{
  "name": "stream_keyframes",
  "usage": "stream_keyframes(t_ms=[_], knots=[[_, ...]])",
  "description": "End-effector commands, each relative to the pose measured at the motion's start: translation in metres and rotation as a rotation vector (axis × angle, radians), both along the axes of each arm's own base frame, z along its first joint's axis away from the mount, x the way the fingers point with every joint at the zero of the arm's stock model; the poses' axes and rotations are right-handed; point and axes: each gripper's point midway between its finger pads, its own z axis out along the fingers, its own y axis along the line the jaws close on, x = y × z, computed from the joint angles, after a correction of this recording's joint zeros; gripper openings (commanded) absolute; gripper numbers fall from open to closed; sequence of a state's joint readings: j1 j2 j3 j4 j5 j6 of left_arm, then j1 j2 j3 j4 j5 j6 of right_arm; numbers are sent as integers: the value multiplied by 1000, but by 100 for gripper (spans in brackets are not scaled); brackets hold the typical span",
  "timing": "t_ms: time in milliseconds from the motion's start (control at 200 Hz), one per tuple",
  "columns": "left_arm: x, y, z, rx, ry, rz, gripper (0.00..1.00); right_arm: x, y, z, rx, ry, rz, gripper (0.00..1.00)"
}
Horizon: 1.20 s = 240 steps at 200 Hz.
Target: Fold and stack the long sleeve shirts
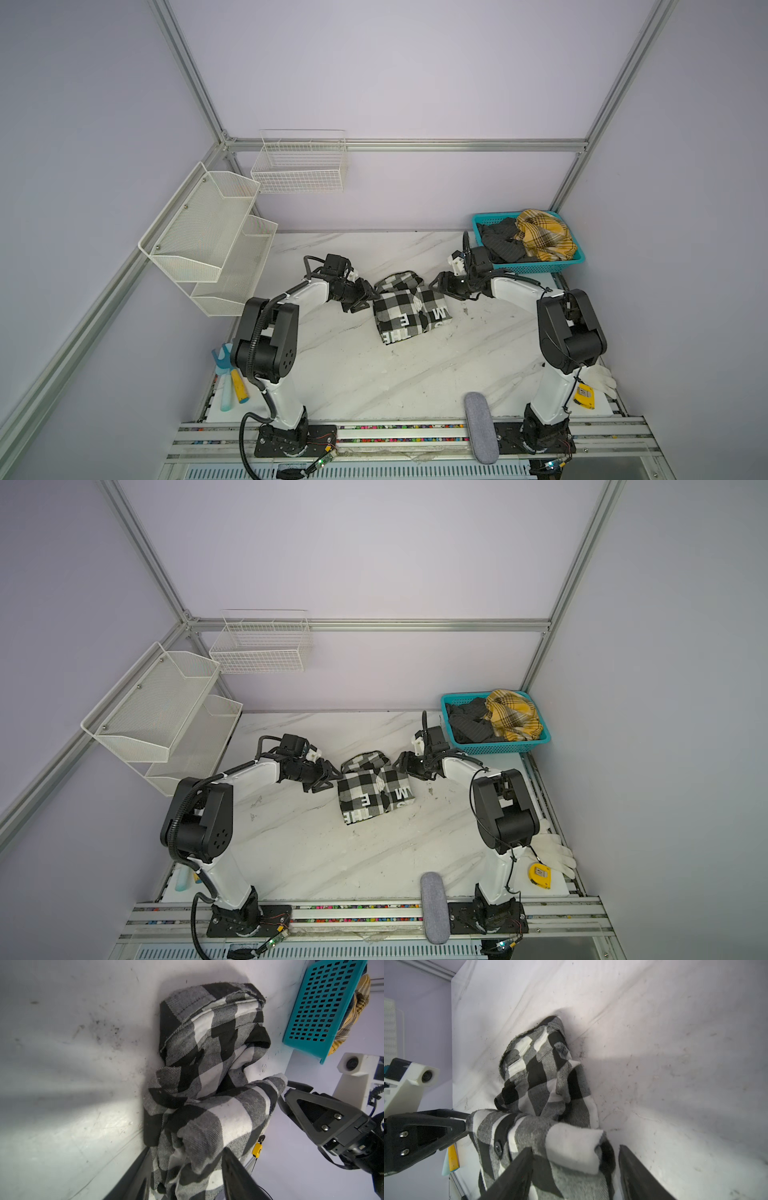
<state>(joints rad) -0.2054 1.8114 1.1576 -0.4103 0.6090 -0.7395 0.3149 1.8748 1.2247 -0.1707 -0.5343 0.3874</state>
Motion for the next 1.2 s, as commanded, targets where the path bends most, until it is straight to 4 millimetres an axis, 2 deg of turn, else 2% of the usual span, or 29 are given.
stream_keyframes(t_ms=[0, 115, 215, 275, 335, 375, 445, 580, 665, 740, 825, 860, 890, 910, 960, 970, 1005, 1030, 1040, 1065, 1075, 1090, 1145, 1195], knots=[[28, -13, 33, -51, -115, -36, 46, 10, 11, 8, 41, -43, 40, 61], [36, -16, 38, -63, -136, -34, 41, 12, 11, 7, 40, -41, 37, 54], [40, -18, 45, -81, -149, -33, 26, 9, 8, 11, 36, -45, 30, 47], [41, -18, 45, -81, -150, -32, 11, 8, 6, 16, 24, -54, 21, 38], [41, -18, 47, -78, -158, -33, 0, 7, 3, 25, 17, -68, 10, 21], [39, -17, 50, -76, -161, -32, 0, 7, 2, 35, 20, -85, 4, 10], [36, -17, 60, -82, -183, -34, 0, 8, 1, 54, 24, -114, -11, 0], [41, -12, 89, -63, -276, -17, 0, 18, -1, 88, 48, -163, -60, 0], [63, 4, 100, 41, -350, 28, 0, 38, 4, 97, 56, -177, -81, 0], [93, 19, 102, 86, -386, 75, 0, 67, 8, 89, 32, -180, -98, 0], [133, 37, 87, 146, -401, 152, 0, 109, 20, 70, 38, -177, -120, 0], [150, 43, 73, 186, -389, 178, 0, 128, 23, 53, 19, -162, -135, 0], [162, 48, 60, 214, -370, 195, 0, 143, 31, 46, 37, -161, -126, 0], [171, 48, 55, 221, -369, 198, 0, 151, 36, 38, 45, -148, -128, 7], [188, 49, 32, 250, -330, 187, 0, 166, 37, 9, -13, -104, -124, 42], [193, 49, 31, 253, -324, 188, 0, 168, 37, 9, -26, -106, -113, 47], [199, 45, 17, 242, -270, 178, 19, 172, 34, -3, -71, -93, -113, 67], [205, 39, 18, 218, -260, 165, 34, 173, 33, -6, -80, -91, -116, 75], [207, 38, 16, 213, -258, 162, 39, 173, 31, -6, -85, -93, -118, 82], [210, 37, 16, 221, -262, 163, 48, 171, 30, -1, -88, -110, -119, 88], [212, 37, 18, 229, -272, 166, 51, 172, 29, 2, -88, -123, -123, 94], [213, 38, 23, 243, -289, 169, 53, 171, 27, 5, -86, -139, -130, 97], [219, 46, 47, 274, -369, 209, 62, 165, 23, 31, -40, -190, -178, 97], [220, 52, 79, 261, -457, 251, 68, 158, 16, 51, -63, -230, -188, 97]])
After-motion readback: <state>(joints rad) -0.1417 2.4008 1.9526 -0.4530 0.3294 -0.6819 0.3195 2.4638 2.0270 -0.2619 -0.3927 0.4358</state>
